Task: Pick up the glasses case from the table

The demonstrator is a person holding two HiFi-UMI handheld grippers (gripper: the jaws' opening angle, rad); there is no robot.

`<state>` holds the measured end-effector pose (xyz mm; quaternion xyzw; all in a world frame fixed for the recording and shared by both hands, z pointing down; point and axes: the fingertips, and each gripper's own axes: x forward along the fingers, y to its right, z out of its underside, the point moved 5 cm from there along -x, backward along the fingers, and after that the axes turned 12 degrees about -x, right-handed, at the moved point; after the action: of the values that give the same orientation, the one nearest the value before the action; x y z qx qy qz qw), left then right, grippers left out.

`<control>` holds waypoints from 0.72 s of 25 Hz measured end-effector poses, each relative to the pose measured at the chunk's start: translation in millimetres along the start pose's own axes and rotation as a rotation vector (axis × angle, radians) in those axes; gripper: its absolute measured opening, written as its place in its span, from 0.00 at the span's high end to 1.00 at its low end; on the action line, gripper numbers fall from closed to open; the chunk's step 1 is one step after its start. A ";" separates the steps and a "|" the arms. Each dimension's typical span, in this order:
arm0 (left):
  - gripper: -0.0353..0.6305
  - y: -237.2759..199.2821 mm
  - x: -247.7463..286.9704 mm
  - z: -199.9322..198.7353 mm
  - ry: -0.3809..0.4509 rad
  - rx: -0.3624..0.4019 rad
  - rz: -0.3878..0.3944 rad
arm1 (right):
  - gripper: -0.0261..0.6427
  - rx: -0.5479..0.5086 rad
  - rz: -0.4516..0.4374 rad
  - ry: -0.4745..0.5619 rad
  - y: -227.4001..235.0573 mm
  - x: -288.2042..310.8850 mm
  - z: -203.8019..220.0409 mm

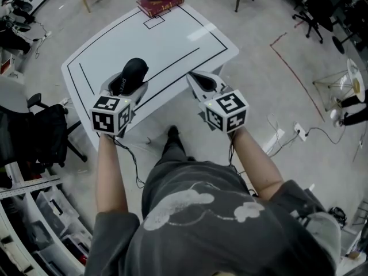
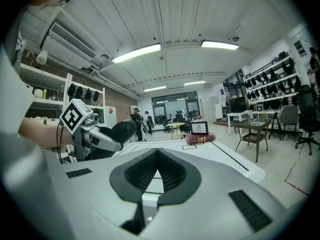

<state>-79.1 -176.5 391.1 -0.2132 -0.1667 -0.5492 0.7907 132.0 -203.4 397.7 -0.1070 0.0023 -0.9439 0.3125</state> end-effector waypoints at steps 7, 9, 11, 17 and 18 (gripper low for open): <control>0.44 36.8 -48.8 30.0 0.031 -0.070 0.014 | 0.96 0.012 -0.022 0.006 -27.3 -33.4 7.6; 0.44 41.7 -55.4 39.0 0.034 -0.087 0.014 | 0.96 0.016 -0.021 0.004 -31.7 -40.6 10.7; 0.44 44.4 -59.0 48.9 0.038 -0.116 0.015 | 0.96 0.016 -0.015 0.000 -32.1 -46.3 13.7; 0.44 49.7 -68.9 81.1 0.025 -0.189 0.030 | 0.96 0.034 0.012 -0.039 -30.3 -54.4 28.6; 0.44 48.7 -71.0 85.2 0.022 -0.194 0.030 | 0.96 0.037 0.016 -0.044 -32.5 -52.7 30.3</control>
<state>-60.1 -60.7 421.0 -0.2852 -0.1005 -0.5530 0.7764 160.2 -144.3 419.1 -0.1220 -0.0214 -0.9386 0.3220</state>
